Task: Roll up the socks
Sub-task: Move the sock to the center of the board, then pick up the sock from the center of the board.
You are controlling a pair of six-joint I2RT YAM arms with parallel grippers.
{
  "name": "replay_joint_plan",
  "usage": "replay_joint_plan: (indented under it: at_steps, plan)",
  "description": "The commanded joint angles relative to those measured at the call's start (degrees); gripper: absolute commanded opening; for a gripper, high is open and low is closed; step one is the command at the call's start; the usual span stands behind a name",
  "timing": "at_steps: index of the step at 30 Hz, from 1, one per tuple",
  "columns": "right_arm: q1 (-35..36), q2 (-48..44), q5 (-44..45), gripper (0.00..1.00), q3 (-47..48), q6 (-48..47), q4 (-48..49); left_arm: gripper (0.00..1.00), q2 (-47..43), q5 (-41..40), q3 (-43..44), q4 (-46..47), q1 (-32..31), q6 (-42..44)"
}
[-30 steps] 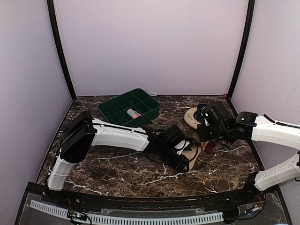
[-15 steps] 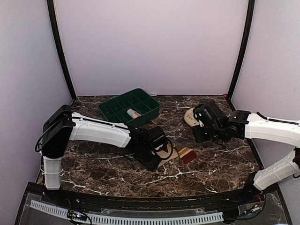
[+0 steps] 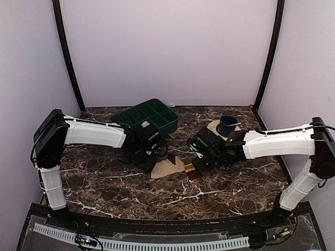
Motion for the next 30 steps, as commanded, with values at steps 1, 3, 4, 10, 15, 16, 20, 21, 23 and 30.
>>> replay_joint_plan:
  at_steps: [1,3,4,10,15,16,20,21,23,30]
  plan:
    - [2.5,5.3,-1.9,0.54,4.5,-3.2,1.8,0.65,-3.0,0.6,-1.4,1.8,-0.7,1.8]
    - [3.1,7.1,-2.4,0.54,5.9,-2.5,1.4,0.65,-3.9,1.4,-1.9,2.6,-0.6,1.7]
    - [3.3,7.9,-2.7,0.54,6.5,-2.2,1.1,0.65,-4.3,1.7,-2.1,3.0,-0.6,1.5]
    - [4.5,11.1,-4.3,0.53,7.0,-0.4,0.4,0.65,-5.3,2.0,-3.5,3.9,-0.5,1.3]
    - [4.7,13.2,-4.8,0.51,7.0,0.4,0.8,0.65,-5.0,2.3,-4.6,4.6,-0.5,1.2]
    - [4.7,13.6,-4.6,0.51,7.0,0.5,0.9,0.65,-5.0,2.4,-4.8,4.9,-0.5,1.1]
    - [4.7,15.6,-3.1,0.48,7.0,0.7,0.7,0.65,-5.0,2.4,-5.4,5.2,-0.5,1.2]
    - [4.7,16.0,-2.7,0.47,8.5,0.8,0.5,0.65,-4.9,2.1,-5.4,5.2,-0.5,1.2]
    - [4.4,16.8,-2.6,0.45,8.9,1.0,0.3,0.65,-4.9,1.8,-5.6,5.2,-0.5,1.4]
    - [3.0,19.4,-3.6,0.32,8.7,1.7,0.1,0.65,-4.8,0.8,-6.1,4.8,-0.5,1.2]
